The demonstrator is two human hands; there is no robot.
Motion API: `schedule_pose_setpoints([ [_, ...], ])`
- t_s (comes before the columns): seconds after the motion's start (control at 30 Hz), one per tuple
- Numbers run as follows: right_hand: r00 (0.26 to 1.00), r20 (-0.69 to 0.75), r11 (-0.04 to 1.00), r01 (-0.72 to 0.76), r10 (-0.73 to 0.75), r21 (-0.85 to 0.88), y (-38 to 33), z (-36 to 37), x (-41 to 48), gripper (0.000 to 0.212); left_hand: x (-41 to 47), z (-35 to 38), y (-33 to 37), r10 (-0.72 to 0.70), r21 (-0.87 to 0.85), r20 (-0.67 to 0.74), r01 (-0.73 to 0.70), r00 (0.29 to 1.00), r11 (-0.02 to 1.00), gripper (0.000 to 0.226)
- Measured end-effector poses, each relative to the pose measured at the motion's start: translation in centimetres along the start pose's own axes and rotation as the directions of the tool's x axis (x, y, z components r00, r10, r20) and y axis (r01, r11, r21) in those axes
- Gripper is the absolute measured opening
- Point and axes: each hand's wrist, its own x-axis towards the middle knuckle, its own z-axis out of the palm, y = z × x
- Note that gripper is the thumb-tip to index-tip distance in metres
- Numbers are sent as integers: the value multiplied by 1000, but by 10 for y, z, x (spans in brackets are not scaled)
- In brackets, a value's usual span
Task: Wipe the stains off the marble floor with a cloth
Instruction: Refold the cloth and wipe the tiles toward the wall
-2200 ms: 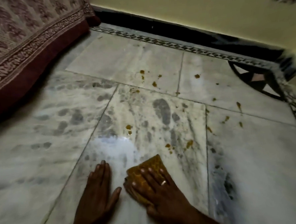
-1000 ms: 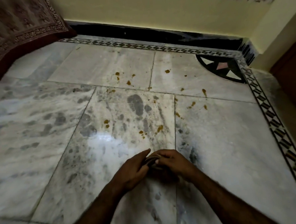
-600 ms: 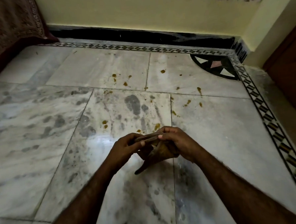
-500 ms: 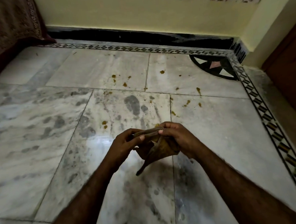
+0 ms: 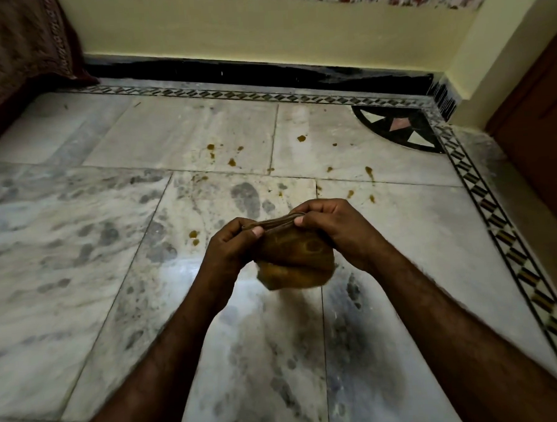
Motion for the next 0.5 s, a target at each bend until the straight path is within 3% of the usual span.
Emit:
schedule_pose_setpoints([
  [0.2, 999, 42, 1000, 19, -18, -13, -7, 7, -5, 16, -2, -3, 9, 31, 13, -29, -31, 999, 999, 18],
  [0.4, 992, 67, 992, 97, -102, 76, -32, 8, -16, 14, -12, -4, 4, -79, 69, 183, 68, 980, 995, 69],
  [0.5, 991, 31, 984, 125, -130, 130, -44, 7, -18, 15, -20, 3, 5, -145, 145, 224, 114, 964, 983, 57],
])
